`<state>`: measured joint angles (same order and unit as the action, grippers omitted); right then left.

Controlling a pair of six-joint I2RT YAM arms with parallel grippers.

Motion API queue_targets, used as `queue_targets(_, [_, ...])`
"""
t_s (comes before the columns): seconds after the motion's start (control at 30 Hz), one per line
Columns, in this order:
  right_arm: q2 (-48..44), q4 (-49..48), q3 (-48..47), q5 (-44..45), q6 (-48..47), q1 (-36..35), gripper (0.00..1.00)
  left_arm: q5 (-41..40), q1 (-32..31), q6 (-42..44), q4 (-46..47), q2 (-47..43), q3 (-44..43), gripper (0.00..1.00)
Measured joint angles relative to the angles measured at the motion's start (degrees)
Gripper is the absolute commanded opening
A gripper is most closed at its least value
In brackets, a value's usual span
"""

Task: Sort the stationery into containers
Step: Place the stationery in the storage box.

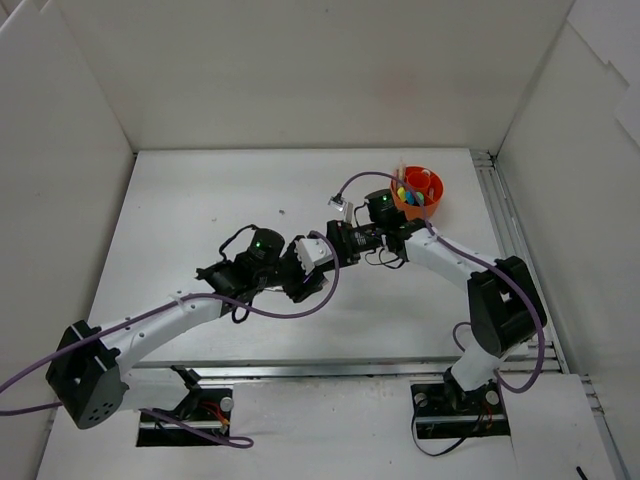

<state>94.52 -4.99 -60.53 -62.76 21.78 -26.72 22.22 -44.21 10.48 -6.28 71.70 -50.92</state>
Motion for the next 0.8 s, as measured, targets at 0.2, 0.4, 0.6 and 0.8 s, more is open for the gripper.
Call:
queue_targets(0.2, [0.0,1.1,-0.7,-1.7,-1.4,-1.1,0.31,0.0,0.0,1.4,-0.1,0.0,-1.4,0.48])
queue_targets(0.4, [0.0,2.8,-1.0,-2.1,-0.8,-1.0,0.03,-0.1,0.0,2.7,-0.5,0.1,-1.8,0.55])
queue_targets(0.6, [0.0,3.3,-3.1,-1.2,-2.3,-0.7,0.00,-0.4,-0.1,2.6,-0.2,0.3,-2.6,0.99])
queue_targets(0.8, [0.0,5.6,-7.5,4.1,-5.2,4.3,0.00,-4.8,-0.1,0.3,3.5,-3.0,0.0,1.00])
